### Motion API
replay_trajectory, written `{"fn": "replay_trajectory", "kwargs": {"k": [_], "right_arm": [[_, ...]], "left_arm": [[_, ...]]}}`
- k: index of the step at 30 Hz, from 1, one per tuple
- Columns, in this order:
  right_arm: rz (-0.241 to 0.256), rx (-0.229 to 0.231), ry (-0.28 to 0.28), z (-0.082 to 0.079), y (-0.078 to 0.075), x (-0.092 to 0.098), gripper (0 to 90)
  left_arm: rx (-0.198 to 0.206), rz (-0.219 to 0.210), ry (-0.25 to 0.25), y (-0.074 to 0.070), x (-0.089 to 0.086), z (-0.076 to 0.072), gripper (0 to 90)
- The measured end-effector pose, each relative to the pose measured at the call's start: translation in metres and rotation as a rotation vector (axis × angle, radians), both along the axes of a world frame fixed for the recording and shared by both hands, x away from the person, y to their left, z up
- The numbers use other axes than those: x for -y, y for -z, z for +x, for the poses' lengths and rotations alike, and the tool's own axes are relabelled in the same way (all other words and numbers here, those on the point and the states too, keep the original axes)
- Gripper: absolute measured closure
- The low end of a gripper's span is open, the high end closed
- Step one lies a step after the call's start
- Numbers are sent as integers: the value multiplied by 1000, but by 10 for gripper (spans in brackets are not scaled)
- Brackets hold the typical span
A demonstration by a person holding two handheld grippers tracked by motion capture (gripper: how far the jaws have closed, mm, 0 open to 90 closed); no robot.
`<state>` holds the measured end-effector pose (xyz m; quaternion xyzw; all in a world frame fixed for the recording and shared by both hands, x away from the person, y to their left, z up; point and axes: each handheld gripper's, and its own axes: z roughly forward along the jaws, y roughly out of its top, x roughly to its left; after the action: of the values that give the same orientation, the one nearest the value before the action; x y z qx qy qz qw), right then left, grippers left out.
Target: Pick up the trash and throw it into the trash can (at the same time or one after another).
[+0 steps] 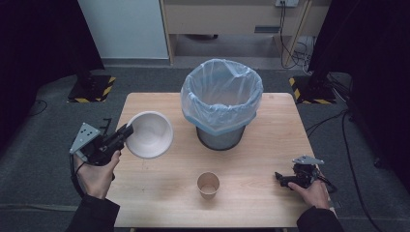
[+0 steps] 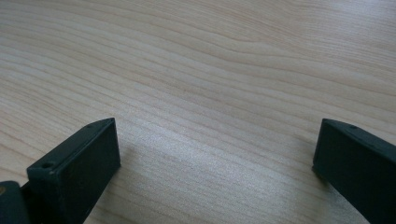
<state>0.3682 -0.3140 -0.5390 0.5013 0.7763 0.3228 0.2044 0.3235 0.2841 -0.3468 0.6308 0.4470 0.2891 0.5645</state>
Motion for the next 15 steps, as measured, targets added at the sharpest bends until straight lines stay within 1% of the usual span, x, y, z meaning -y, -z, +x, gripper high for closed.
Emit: {"fn": "replay_trajectory", "kwargs": {"k": [6,7,10,11,12,13,14,15], "right_arm": [[0,0,0,0,0,0,8],[0,0,0,0,0,0,8],[0,0,0,0,0,0,8],[0,0,0,0,0,0,8],[0,0,0,0,0,0,8],[0,0,0,0,0,0,8],[0,0,0,0,0,0,8],[0,0,0,0,0,0,8]], "left_arm": [[45,-13,-9,-16,0,4,836],[59,-19,-10,-21,1,6,836],[70,-22,-11,-27,2,8,836],[86,-31,-13,-32,3,10,836],[95,-33,-13,-35,4,11,836],[95,-33,-13,-35,4,11,836],[107,-35,-13,-41,6,13,836],[107,-35,-13,-41,6,13,836]]}}
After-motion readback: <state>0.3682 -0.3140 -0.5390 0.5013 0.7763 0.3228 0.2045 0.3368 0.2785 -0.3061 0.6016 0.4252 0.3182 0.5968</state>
